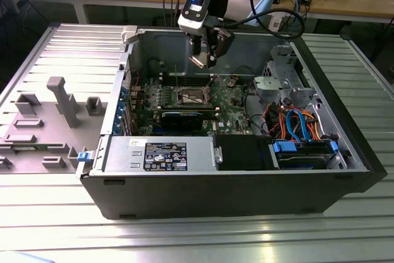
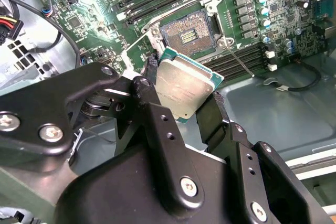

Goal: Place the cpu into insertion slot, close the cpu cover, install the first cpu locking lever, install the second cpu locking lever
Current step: 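Place the cpu into insertion slot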

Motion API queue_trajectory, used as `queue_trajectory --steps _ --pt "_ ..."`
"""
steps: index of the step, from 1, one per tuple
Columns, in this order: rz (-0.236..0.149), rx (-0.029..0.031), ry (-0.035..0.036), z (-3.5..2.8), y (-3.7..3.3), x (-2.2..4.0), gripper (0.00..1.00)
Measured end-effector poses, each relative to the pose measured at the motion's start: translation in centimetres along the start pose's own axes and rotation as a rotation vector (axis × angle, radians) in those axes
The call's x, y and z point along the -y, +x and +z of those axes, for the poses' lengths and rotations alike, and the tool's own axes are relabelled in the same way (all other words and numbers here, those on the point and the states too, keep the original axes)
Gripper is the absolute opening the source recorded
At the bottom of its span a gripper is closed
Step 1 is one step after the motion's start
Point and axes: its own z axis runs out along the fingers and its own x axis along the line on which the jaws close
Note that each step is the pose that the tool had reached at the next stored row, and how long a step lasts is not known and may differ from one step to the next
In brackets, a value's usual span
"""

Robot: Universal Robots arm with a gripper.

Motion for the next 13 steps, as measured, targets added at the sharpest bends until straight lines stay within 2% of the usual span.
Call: queue_trajectory --steps 13 --pt "0.035 0.0016 -0.0007 0.04 0.0 0.0 0.55"
